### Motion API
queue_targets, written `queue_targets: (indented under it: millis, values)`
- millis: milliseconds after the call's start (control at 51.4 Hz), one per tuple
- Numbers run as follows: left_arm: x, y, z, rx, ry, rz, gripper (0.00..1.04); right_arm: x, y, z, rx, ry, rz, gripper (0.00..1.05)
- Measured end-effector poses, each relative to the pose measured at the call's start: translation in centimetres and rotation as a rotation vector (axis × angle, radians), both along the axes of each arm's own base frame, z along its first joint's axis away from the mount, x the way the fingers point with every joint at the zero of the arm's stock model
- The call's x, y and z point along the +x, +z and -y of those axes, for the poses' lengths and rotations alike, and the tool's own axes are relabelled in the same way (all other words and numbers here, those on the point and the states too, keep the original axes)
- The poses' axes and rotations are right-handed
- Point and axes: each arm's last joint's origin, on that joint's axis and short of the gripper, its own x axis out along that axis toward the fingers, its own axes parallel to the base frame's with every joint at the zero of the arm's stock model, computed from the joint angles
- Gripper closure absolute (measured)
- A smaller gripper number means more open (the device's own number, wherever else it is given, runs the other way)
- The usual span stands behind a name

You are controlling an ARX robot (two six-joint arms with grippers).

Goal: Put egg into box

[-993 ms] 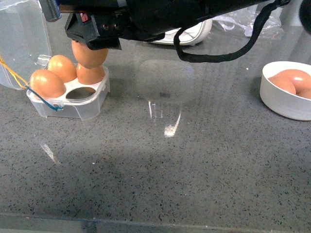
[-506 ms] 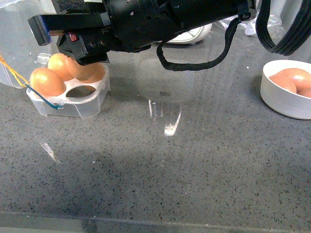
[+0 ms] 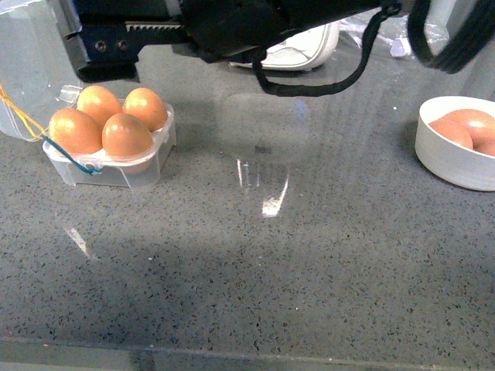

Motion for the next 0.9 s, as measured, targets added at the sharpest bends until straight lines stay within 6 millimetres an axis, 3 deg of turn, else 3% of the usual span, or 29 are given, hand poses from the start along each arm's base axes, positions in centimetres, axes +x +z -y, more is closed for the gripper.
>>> queue_targets:
  millis: [97,253,370,428,506,584,662,895]
  values:
    - [0.0,0.0,0.0,0.0,0.0,0.0,0.07,-0.7,1.5,2.6,0.027,-0.149,0.064,0.07]
    - [0.0,0.0,0.0,0.0,0.001,0.0,0.07,-2.1,3.4,7.9,-0.005,-0.525,0.194,0.07]
    - [0.0,0.0,0.0,0.0,-0.001,0.0,0.07,-2.0,3.4,8.6,-0.009,-0.553,0.194,0.07]
    - [0.0,0.0,0.0,0.0,0.0,0.0,0.07,-2.5,2.8,8.9,-0.006,-0.731,0.308,0.17]
    - [0.0,0.0,0.0,0.0,0.002,0.0,0.07,-4.8,1.6,11.2,0.018,-0.91,0.401,0.35]
    - [0.0,0.0,0.0,0.0,0.001,0.0,0.07,-7.1,0.8,14.4,0.023,-0.956,0.423,0.53]
    - [0.0,0.0,0.0,0.0,0.0,0.0,0.07,-8.5,0.0,16.1,0.015,-0.975,0.423,0.65]
    - [0.0,0.0,0.0,0.0,0.0,0.0,0.07,-11.8,-2.0,18.7,0.001,-0.95,0.406,0.99]
